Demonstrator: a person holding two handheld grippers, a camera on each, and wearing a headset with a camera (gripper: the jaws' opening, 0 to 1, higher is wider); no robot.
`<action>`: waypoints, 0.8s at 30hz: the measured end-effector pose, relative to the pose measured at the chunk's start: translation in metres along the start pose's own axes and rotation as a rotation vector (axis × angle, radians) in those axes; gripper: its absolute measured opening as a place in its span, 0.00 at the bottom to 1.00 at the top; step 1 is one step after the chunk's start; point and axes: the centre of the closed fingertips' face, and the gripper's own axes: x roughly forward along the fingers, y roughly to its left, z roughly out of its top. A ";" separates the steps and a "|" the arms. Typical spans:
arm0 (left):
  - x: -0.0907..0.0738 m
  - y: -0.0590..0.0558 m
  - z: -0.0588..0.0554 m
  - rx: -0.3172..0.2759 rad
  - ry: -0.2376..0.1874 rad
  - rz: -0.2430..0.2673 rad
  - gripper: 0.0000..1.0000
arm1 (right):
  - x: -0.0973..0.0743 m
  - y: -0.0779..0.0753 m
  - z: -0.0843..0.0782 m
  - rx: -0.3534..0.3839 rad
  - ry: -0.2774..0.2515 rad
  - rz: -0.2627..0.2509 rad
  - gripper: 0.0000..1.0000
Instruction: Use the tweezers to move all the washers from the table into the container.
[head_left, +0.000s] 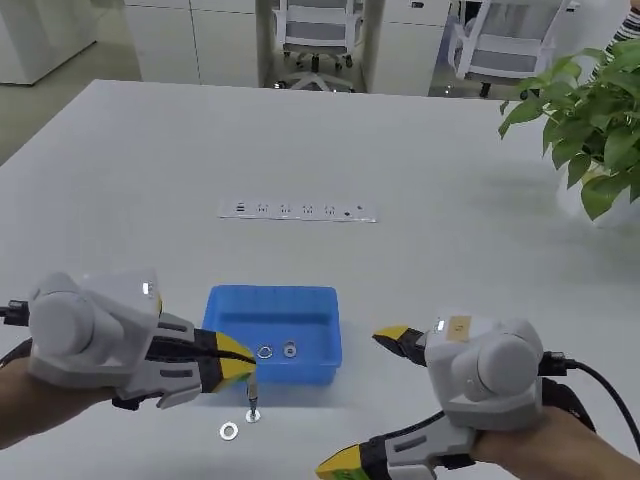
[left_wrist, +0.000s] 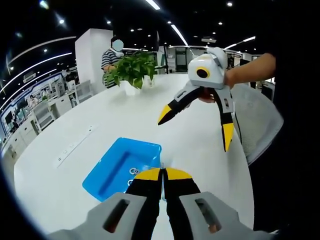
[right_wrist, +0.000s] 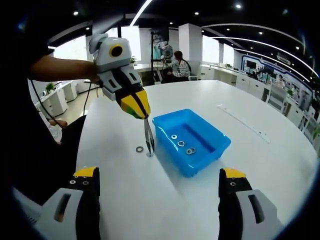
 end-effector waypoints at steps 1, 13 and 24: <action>0.000 0.001 0.000 -0.002 -0.003 -0.001 0.05 | 0.000 0.000 0.000 0.001 0.002 0.000 1.00; 0.000 -0.003 0.003 -0.009 -0.004 -0.006 0.05 | 0.002 0.000 -0.002 0.002 0.008 0.008 0.99; -0.003 -0.003 -0.001 0.019 0.021 -0.037 0.05 | 0.018 0.010 0.016 -0.120 -0.047 0.086 0.82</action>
